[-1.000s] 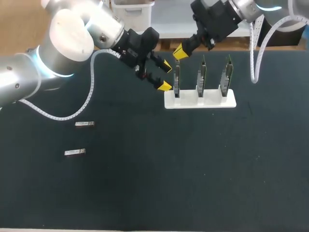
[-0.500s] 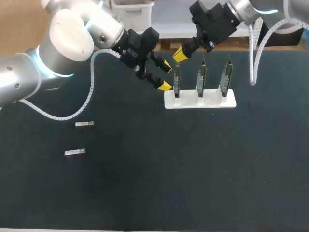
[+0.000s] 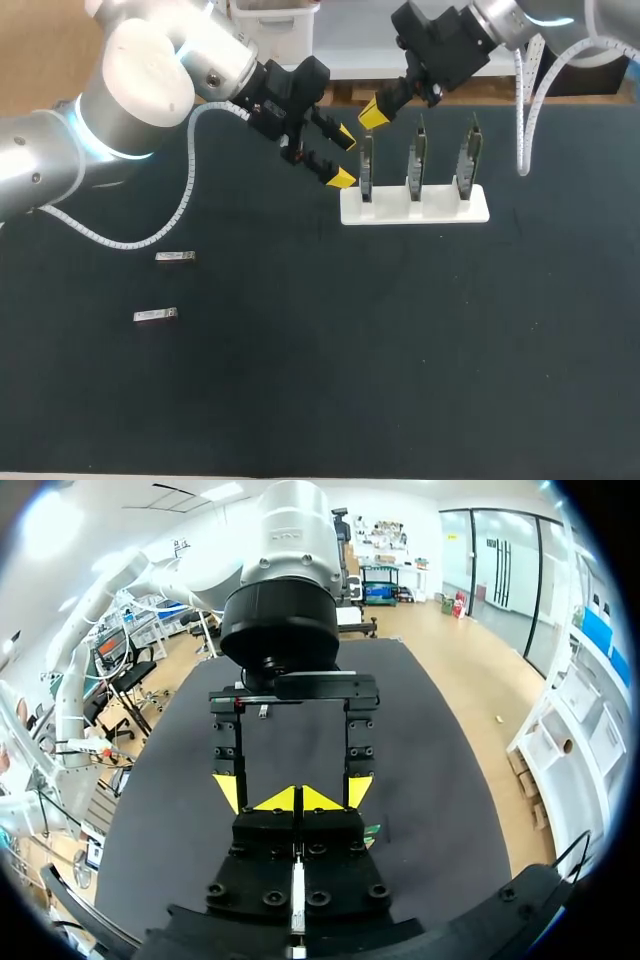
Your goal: Pick up the optical module with the left hand, and insert it into the network port with the right hand.
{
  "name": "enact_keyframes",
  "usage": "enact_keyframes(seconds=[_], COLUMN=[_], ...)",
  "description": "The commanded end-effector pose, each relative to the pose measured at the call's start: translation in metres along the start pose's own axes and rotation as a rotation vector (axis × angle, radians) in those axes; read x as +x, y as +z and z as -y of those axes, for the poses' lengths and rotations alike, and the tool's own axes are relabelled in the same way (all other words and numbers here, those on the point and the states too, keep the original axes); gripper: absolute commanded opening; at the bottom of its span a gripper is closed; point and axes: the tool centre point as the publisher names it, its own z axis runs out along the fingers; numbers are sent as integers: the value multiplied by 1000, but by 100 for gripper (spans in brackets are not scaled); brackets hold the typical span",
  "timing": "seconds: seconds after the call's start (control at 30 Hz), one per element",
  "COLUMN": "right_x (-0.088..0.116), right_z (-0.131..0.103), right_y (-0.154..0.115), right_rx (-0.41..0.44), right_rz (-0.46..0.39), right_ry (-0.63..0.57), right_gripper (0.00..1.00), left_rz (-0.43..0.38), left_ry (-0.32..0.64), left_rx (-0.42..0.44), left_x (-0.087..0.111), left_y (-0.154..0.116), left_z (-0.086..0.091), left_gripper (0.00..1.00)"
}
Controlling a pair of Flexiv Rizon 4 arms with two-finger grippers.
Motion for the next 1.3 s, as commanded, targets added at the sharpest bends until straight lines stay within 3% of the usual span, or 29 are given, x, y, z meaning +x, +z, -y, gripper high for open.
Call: enact_keyframes(seconds=[0.03, 0.53, 0.77, 1.13, 1.3], right_x=[10, 17, 10, -18, -19], right_z=[5, 6, 4, -4, -4], right_y=[9, 14, 7, -27, -44], right_rx=[-7, -20, -15, -4, 19], right_rz=[-7, -24, 0, 142, 165], right_ry=[5, 29, 27, -9, -27], right_gripper=[0, 0, 0, 0, 0], left_rz=[-3, -3, -3, -3, -3], left_ry=[1, 1, 1, 1, 1], left_rx=[3, 3, 3, 3, 3], left_x=[0, 0, 0, 0, 0], left_y=[0, 0, 0, 0, 0], left_z=[-2, -2, -2, -2, -2], left_gripper=[100, 100, 100, 100, 100])
